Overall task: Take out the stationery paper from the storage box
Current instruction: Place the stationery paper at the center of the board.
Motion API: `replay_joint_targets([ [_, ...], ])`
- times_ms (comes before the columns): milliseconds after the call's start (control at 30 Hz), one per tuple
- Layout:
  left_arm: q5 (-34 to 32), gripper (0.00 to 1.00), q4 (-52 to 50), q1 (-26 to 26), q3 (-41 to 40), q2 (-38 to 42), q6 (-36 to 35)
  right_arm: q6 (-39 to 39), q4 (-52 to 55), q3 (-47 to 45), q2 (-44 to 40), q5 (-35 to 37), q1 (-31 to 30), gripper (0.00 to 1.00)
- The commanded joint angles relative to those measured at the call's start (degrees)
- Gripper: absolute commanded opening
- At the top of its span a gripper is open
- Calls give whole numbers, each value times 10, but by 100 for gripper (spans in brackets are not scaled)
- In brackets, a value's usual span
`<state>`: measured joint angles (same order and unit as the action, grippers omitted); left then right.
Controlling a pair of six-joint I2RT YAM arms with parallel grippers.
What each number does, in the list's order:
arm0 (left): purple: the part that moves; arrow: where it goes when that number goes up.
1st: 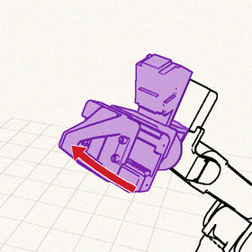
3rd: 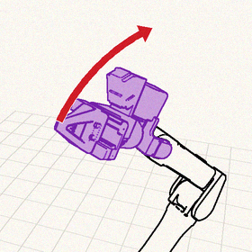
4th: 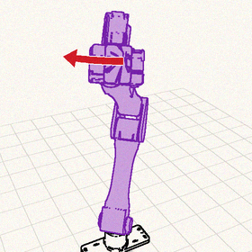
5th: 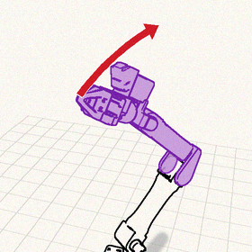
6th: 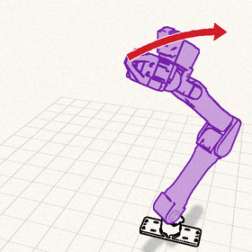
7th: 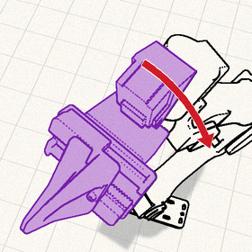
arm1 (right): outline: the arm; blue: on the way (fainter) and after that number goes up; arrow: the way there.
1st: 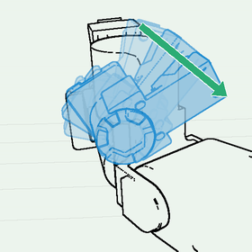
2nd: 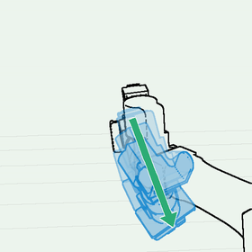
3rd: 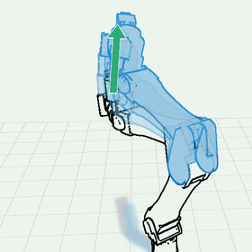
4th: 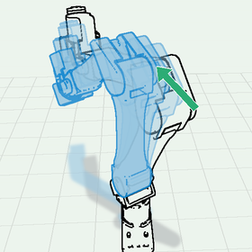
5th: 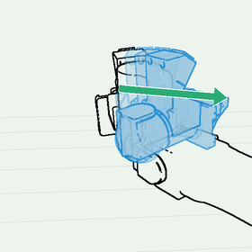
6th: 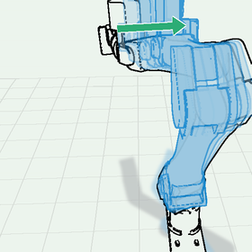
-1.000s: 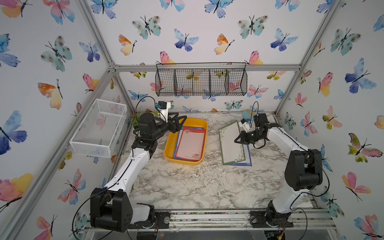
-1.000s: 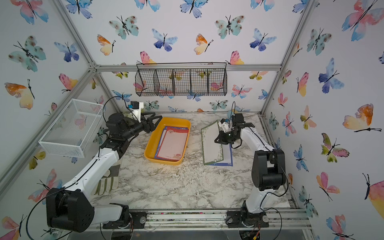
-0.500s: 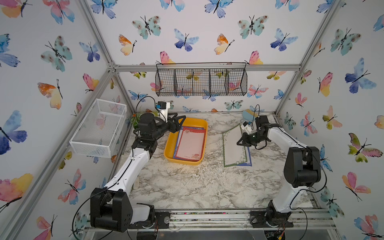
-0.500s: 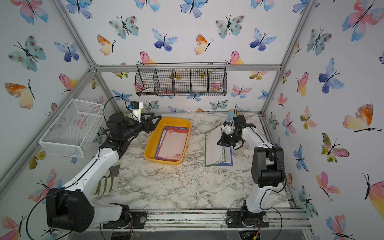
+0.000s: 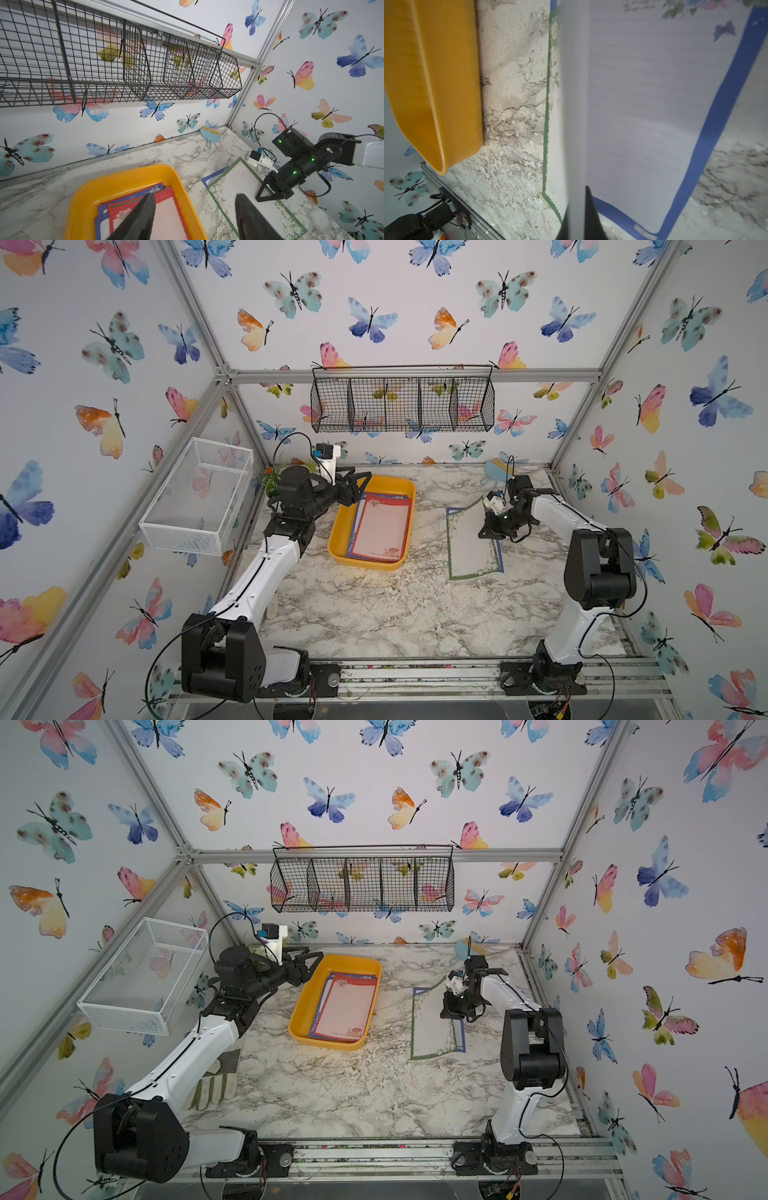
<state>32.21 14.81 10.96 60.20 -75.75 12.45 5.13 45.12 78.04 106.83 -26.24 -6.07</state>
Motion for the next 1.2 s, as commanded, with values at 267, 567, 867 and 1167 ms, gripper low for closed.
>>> replay_joint_targets([
  [267, -8, 64, -14, -1, 13, -8, -2, 5, 28, 42, 27, 63, 1, 6],
  [567, -9, 64, -18, -2, 15, -9, -4, 8, 23, 46, 41, 76, 1, 7],
  [867, -13, 64, -22, -1, 16, -9, -8, 14, 15, 47, 53, 102, 1, 12],
  [1167, -18, 64, -26, -2, 17, -17, -5, 22, 17, 47, 58, 171, 1, 32],
])
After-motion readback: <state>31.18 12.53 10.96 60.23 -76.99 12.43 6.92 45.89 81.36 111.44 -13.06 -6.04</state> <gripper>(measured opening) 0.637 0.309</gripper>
